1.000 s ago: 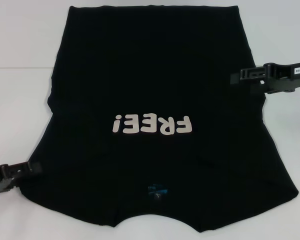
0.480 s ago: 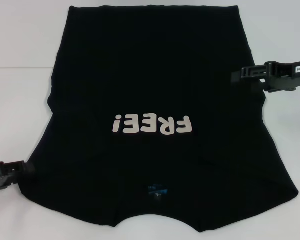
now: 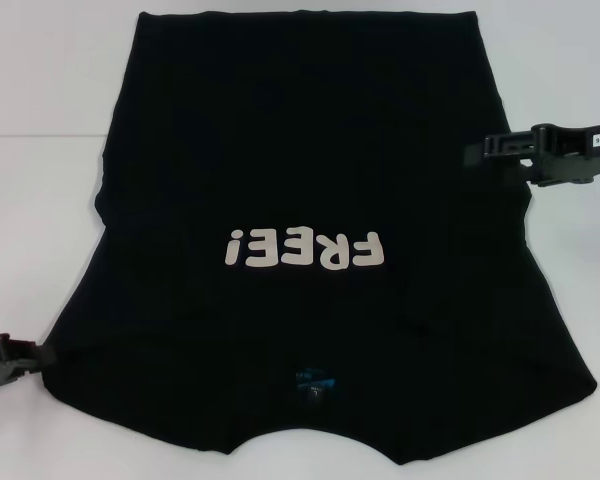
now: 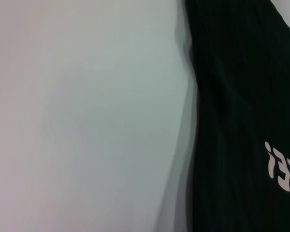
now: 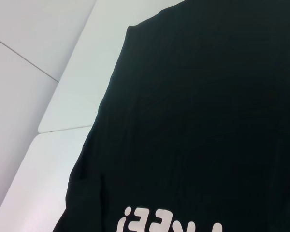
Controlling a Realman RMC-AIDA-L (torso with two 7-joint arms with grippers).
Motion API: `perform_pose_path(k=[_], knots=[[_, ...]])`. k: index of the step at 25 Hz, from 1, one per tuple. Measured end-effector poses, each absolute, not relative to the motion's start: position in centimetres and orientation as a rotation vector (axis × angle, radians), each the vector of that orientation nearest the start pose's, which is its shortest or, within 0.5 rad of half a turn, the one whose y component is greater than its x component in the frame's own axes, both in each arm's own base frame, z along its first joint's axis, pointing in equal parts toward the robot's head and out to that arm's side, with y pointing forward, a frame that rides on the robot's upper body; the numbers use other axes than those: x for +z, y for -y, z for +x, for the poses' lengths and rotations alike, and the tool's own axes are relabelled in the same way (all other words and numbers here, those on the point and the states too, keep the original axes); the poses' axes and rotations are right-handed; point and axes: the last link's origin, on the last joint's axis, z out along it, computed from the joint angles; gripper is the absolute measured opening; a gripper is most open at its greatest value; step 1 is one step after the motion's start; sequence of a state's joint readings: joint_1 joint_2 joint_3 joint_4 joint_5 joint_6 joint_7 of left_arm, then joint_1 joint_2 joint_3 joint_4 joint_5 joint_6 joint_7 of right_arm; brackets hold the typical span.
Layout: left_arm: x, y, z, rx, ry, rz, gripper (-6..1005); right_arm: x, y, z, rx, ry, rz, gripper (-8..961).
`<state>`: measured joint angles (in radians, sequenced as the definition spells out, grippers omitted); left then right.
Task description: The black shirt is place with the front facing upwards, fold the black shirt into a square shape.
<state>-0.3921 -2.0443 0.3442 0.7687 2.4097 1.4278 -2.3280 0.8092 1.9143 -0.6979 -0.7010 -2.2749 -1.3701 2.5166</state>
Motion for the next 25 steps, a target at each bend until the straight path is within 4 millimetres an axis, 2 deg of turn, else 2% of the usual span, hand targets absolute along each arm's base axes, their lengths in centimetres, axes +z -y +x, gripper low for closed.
perform_pose_path(k=[7,10,15,21,25], knots=[[6.0,-28.4,-38.0,0.72,-2.57,2.339,125,6.9,-43.0,22.6,0.444,-1.651,-2.234,915],[6.3,-28.5,-37.6,0.769,-2.537,2.33,-4,6.9,-42.8,22.8,0.428,-1.652,-2.245,914],[6.9,-28.8,-36.8,0.863,-2.442,2.324,1,7.3,-41.7,24.0,0.309,-1.656,-2.281,914],[6.8,-29.6,-36.6,0.876,-2.442,2.343,0,8.3,-39.1,26.4,0.116,-1.694,-2.303,915],[6.2,-30.1,-36.3,0.873,-2.422,2.354,1,8.7,-38.1,28.0,0.005,-1.715,-2.269,914]])
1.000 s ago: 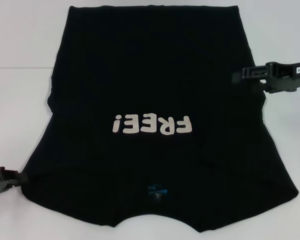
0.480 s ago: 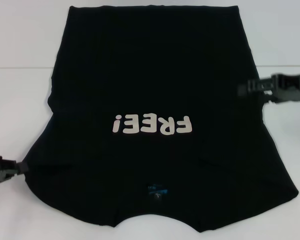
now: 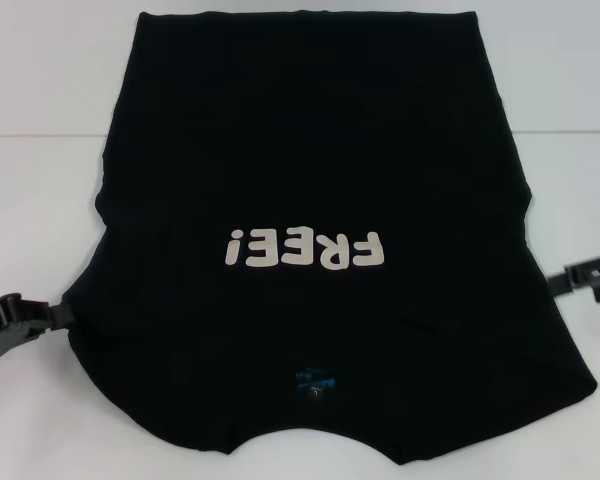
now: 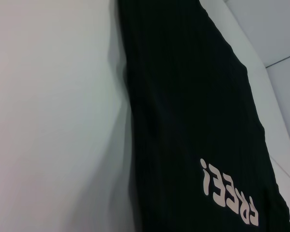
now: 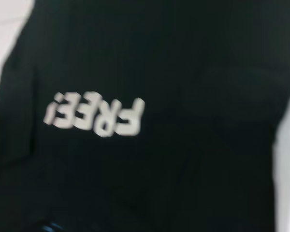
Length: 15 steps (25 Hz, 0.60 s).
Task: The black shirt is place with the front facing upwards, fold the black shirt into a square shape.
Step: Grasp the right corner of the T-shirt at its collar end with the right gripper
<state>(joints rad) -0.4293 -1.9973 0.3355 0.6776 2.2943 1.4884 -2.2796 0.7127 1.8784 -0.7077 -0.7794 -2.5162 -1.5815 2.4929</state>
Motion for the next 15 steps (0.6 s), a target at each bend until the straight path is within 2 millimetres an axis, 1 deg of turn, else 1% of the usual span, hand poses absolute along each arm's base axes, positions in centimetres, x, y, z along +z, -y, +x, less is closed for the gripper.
perform_pose_path(k=[3,9,15], knots=[[6.1,-30.4,-36.2,0.873,-2.42,2.358,1,8.7,-37.7,28.8,-0.035,-1.727,-2.251,914],[6.1,-30.6,-36.2,0.881,-2.426,2.358,0,8.1,-36.6,29.8,-0.097,-1.762,-2.238,915],[6.0,-30.6,-36.3,0.879,-2.442,2.358,0,7.5,-35.8,30.2,-0.11,-1.809,-2.233,915]])
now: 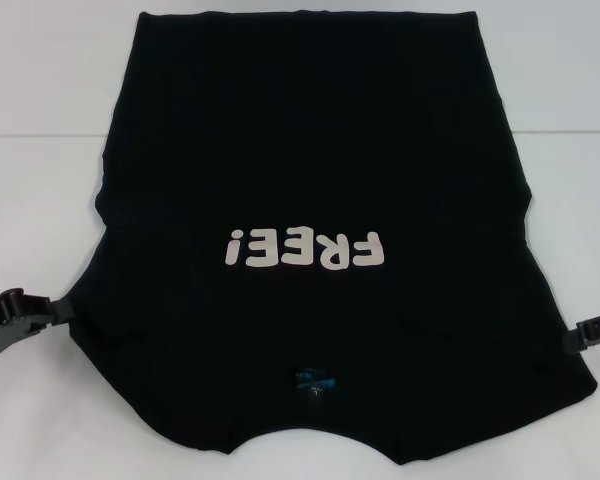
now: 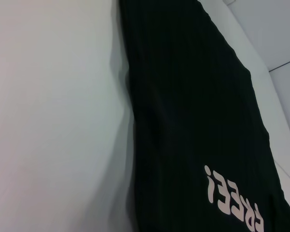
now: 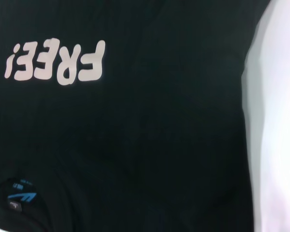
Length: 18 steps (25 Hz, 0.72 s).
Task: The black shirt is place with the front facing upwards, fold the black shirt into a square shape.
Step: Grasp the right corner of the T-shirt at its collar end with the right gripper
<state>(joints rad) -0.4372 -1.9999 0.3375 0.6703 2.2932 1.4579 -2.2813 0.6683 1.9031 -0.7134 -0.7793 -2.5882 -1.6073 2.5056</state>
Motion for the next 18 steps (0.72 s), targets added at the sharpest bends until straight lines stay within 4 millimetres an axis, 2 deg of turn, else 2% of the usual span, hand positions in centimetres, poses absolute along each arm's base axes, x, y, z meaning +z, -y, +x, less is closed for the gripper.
perform_pose_path(k=[18], knots=[[5.9,-30.7,-36.4,0.877,-2.456,2.358,1,6.0,-34.8,31.1,-0.136,-1.785,-2.259,914]])
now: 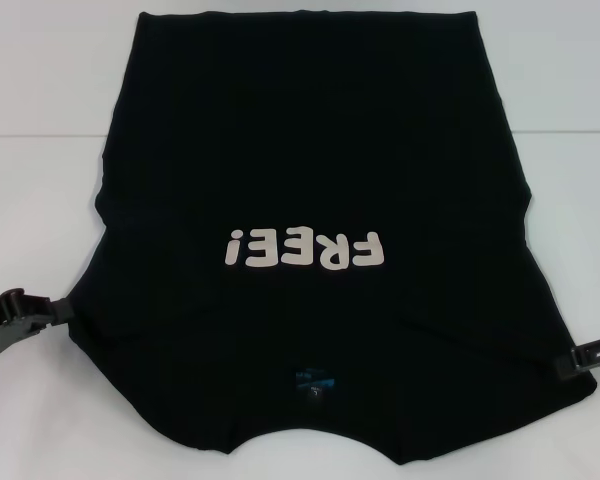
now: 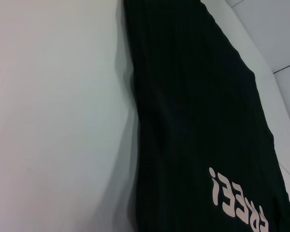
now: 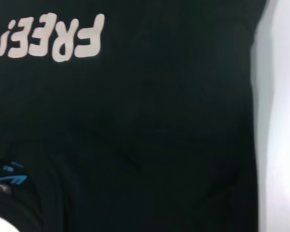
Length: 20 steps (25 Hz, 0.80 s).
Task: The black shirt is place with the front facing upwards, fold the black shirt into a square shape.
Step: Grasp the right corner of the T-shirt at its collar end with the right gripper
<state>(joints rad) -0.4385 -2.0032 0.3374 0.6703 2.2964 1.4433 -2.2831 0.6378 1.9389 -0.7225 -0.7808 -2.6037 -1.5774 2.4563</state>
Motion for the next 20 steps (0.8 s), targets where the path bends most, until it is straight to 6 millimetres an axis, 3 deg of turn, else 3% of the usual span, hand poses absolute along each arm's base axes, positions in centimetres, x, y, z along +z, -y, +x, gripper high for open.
perform_pose_path(k=[20], knots=[[5.9,-30.5,-36.6,0.883,-2.468,2.345,1,4.8,-34.9,30.9,-0.159,-1.77,-2.262,915]])
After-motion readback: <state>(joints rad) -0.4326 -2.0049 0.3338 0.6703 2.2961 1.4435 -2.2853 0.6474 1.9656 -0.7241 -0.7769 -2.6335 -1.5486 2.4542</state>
